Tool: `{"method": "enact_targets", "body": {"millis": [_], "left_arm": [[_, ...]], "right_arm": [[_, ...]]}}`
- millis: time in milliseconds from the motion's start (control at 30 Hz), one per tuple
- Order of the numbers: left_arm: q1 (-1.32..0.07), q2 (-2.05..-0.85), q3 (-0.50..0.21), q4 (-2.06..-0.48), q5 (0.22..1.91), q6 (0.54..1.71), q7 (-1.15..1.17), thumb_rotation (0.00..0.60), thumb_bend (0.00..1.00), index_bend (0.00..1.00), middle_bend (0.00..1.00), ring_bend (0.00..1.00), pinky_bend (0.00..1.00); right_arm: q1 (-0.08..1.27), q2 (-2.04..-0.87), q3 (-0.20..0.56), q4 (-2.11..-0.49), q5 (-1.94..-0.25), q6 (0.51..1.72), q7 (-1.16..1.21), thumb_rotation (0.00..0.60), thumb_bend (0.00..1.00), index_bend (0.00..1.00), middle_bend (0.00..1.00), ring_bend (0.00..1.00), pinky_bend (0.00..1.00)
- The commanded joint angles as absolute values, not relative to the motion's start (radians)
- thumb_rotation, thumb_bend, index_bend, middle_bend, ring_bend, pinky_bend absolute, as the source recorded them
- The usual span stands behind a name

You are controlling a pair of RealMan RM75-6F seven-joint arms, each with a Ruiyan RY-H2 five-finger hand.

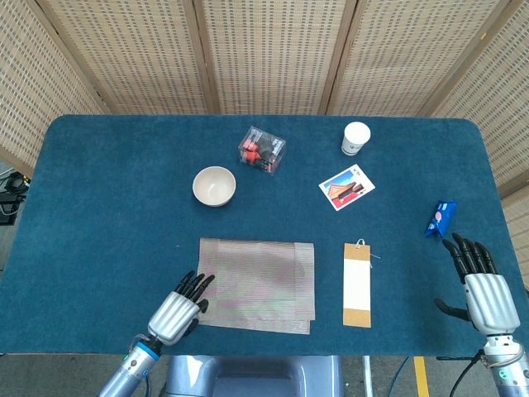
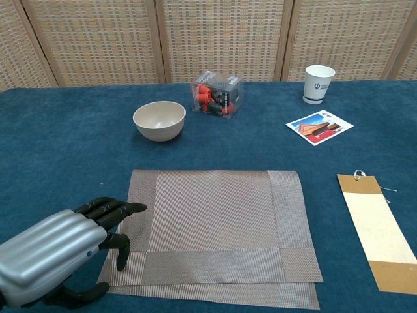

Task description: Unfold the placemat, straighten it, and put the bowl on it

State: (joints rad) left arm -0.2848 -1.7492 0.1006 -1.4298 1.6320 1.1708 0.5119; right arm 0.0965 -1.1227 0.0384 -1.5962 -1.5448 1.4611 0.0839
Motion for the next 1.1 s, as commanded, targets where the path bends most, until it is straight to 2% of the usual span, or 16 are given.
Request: {"method": "enact_targets", "body": {"millis": [33, 167, 300, 633, 900, 1100], "left_arm": [[-0.288, -1.761, 0.095, -1.418, 1.623, 1.167, 0.516, 0.600, 0.34, 0.51, 0.00, 0.00, 0.00], [-0.290, -1.771, 0.091, -1.410, 1.612, 1.164, 0.517, 0.600, 0.39, 0.53, 0.00, 0.00, 0.00], [-0.292, -1.774, 0.091, -1.405, 1.608, 1.163, 0.516, 0.600, 0.39, 0.55, 0.00, 0.00, 0.00], [-0.294, -1.765, 0.095, -1.412, 1.610, 1.175, 0.509, 0.600, 0.50, 0.59, 0.00, 0.00, 0.00], [-0.299, -1.739, 0.089, -1.433, 1.616, 1.193, 0.501, 0.600, 0.53, 0.59, 0.00, 0.00, 0.00], [-0.318, -1.696, 0.054, -1.487, 1.610, 1.203, 0.498, 0.600, 0.53, 0.59, 0.00, 0.00, 0.00]], "right_arm": [[0.097, -1.122, 0.038, -1.596, -1.545, 1.460, 0.086, 0.600, 0.09, 0.01, 0.00, 0.00, 0.00], [0.096, -1.120, 0.039, -1.597, -1.544, 1.461, 0.090, 0.600, 0.09, 0.01, 0.00, 0.00, 0.00], [0.096, -1.118, 0.039, -1.597, -1.545, 1.463, 0.095, 0.600, 0.09, 0.01, 0.00, 0.00, 0.00], [0.095, -1.115, 0.038, -1.597, -1.547, 1.464, 0.104, 0.600, 0.09, 0.01, 0.00, 0.00, 0.00], [0.094, -1.111, 0.036, -1.598, -1.551, 1.464, 0.114, 0.600, 0.08, 0.01, 0.00, 0.00, 0.00], [0.092, -1.109, 0.035, -1.599, -1.552, 1.467, 0.116, 0.600, 0.08, 0.01, 0.00, 0.00, 0.00]]}}
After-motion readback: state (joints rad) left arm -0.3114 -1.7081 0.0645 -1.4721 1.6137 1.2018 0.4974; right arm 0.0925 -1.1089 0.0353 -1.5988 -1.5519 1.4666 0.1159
